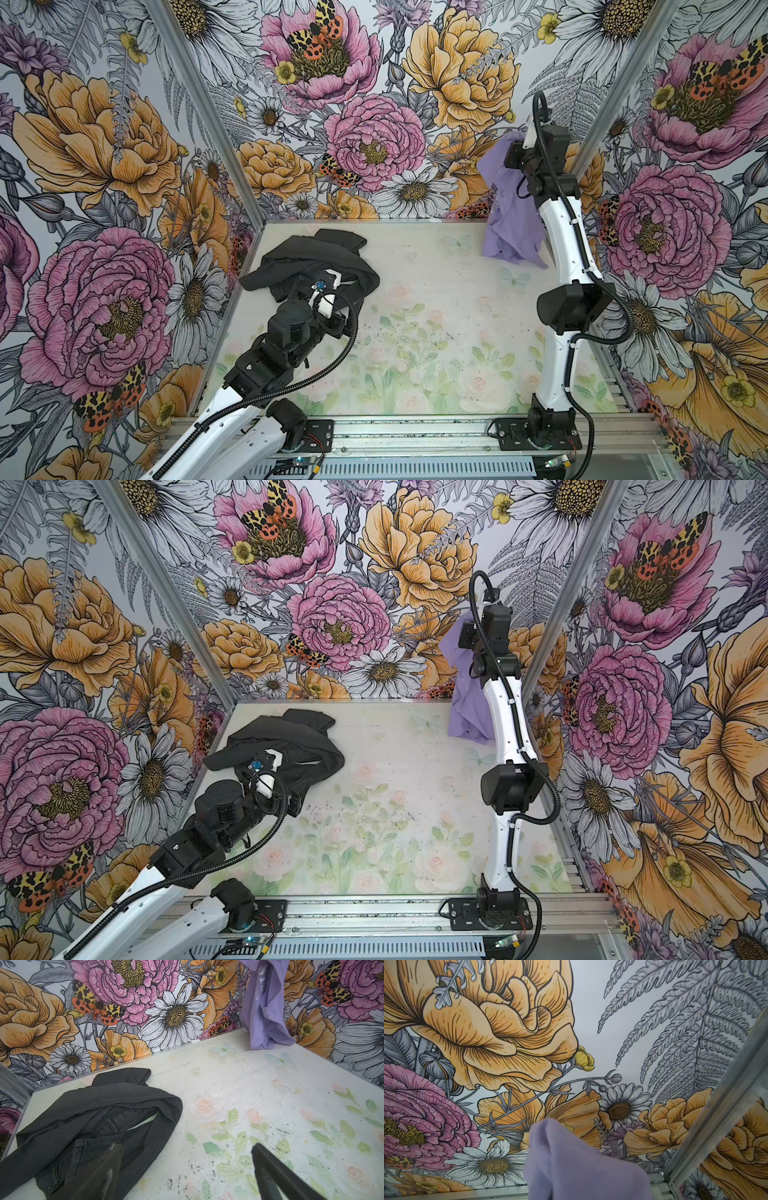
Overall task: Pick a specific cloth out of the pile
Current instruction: 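Lift the lavender shirt with the right gripper toward the far corner, then lower the lavender shirt onto the table in the far corner with the right gripper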
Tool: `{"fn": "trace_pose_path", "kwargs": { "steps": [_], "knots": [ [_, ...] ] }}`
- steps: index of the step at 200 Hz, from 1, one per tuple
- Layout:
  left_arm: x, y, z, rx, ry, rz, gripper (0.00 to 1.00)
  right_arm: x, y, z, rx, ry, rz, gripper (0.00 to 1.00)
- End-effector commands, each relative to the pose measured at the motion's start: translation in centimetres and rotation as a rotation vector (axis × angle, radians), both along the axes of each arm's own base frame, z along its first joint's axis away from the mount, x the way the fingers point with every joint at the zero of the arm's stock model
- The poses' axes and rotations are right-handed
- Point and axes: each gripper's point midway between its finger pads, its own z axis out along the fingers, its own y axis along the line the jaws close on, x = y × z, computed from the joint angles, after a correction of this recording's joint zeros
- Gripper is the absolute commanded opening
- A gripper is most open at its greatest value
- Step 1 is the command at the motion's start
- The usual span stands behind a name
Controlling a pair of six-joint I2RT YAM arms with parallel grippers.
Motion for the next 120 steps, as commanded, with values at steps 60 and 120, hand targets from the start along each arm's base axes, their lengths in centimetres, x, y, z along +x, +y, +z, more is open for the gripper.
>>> {"fn": "trace_pose_path", "kwargs": {
  "steps": [60, 120],
  "knots": [
    [-0.1, 0.8, 0.6, -0.002, -0.036, 0.026, 0.99, -1.0, -3.8, -14.3, -0.141, 0.325, -0.159, 0.00],
    [-0.2, 0.9, 0.8, -0.008, -0.043, 0.024, 0.99, -4.4, -10.8, -25.1, -0.253, 0.589, -0.362, 0.02]
  ]
}}
